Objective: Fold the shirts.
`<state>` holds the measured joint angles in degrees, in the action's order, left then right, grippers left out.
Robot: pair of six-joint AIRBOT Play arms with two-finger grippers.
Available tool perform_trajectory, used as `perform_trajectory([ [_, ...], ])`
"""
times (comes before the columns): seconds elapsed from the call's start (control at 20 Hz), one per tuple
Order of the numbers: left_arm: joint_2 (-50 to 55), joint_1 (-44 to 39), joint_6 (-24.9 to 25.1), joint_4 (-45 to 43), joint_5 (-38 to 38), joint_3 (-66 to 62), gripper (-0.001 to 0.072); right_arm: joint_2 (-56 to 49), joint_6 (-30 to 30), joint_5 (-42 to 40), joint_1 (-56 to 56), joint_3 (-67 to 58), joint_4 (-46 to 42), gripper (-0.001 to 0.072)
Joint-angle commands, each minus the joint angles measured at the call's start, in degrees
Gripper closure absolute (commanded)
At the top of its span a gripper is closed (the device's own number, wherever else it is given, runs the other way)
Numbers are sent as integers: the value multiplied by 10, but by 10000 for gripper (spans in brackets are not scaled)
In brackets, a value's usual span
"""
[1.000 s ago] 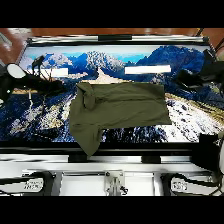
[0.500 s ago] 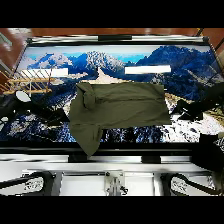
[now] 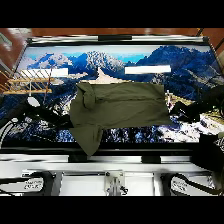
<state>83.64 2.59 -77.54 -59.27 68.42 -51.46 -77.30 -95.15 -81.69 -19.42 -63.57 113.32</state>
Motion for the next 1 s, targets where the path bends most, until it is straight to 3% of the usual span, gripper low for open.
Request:
perform_trajectory([
  [0.0,8,-4,4,4,-19,-1,489,-21,-5,8,-1,3,-26,82],
  [0.1,7,-4,4,5,-13,-5,672,-39,-5,16,-7,3,-43,82],
  [0.8,-23,-4,15,4,11,-28,672,-151,29,101,-12,3,-6,85],
  [0.85,-27,-4,15,4,11,-28,672,-153,36,115,-11,3,0,118],
  [0.95,-34,-3,15,4,11,-28,672,-155,45,137,0,3,2,327],
])
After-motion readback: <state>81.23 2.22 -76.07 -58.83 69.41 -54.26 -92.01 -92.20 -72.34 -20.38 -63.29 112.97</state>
